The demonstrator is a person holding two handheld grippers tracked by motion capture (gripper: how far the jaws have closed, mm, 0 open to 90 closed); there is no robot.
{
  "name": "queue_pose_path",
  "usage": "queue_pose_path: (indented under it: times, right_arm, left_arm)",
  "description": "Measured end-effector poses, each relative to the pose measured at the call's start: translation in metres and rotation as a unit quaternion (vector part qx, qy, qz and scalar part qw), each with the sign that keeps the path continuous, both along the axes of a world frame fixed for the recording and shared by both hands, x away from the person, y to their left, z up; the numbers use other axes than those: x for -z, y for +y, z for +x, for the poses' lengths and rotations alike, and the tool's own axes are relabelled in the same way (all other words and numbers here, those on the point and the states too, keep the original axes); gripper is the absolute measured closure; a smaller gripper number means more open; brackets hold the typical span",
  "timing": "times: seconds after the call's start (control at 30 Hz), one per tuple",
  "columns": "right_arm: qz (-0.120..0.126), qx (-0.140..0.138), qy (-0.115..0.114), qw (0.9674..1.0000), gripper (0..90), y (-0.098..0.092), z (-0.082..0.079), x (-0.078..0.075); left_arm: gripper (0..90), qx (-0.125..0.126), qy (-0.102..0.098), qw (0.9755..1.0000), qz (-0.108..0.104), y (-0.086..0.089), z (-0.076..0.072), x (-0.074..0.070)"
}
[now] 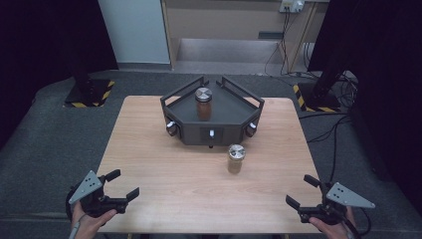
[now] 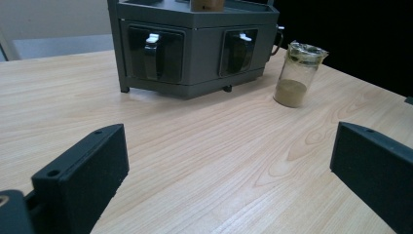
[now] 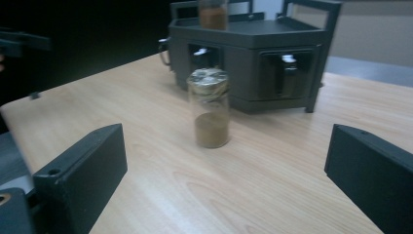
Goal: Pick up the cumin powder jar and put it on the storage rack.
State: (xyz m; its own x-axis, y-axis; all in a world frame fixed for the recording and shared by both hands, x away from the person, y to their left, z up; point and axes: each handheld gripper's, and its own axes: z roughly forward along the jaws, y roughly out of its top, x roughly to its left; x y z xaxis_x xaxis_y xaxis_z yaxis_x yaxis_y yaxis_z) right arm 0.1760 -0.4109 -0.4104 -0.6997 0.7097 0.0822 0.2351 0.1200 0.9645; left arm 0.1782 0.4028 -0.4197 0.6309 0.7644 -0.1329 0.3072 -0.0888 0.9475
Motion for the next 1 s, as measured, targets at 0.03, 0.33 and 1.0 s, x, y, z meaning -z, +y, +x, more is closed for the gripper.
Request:
queue_pose_path:
  times: [0.03, 0.33, 1.0]
  right_arm:
    - [0.0, -0.013, 0.005, 0.9999, 2.5, -0.003, 0.004, -0.003]
    - [0.002, -0.034, 0.005, 0.9994, 2.3, -0.015, 0.027, -0.029]
    - [-0.05, -0.061, 0.002, 0.9969, 2.5, 0.004, 0.067, -0.084]
  left_arm:
    - [0.0, 0.001, 0.001, 1.0, -0.001, 0.0, 0.0, 0.0]
    - [0.0, 0.003, 0.001, 1.0, -0.002, 0.0, 0.001, 0.0]
    - [0.0, 0.007, 0.003, 1.0, 0.002, 0.0, 0.002, 0.0]
